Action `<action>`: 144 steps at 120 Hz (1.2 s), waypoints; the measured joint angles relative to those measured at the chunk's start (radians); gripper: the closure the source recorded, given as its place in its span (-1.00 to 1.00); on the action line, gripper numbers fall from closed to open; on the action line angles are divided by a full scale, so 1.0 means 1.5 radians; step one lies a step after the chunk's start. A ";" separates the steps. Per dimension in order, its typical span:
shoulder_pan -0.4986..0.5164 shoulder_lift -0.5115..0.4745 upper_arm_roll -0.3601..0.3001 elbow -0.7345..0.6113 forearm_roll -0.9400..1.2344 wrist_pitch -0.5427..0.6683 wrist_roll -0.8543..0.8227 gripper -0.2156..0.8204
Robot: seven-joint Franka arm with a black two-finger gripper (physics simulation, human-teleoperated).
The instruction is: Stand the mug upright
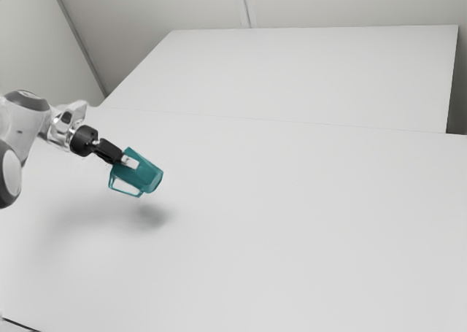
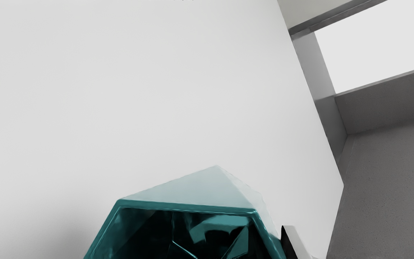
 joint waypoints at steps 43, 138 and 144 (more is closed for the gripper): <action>-0.068 -0.048 -0.115 0.088 0.211 0.174 -0.108 0.88; -0.059 -0.122 -0.289 -0.001 0.541 0.455 -0.348 0.87; -0.063 -0.121 -0.292 -0.008 0.541 0.462 -0.359 0.87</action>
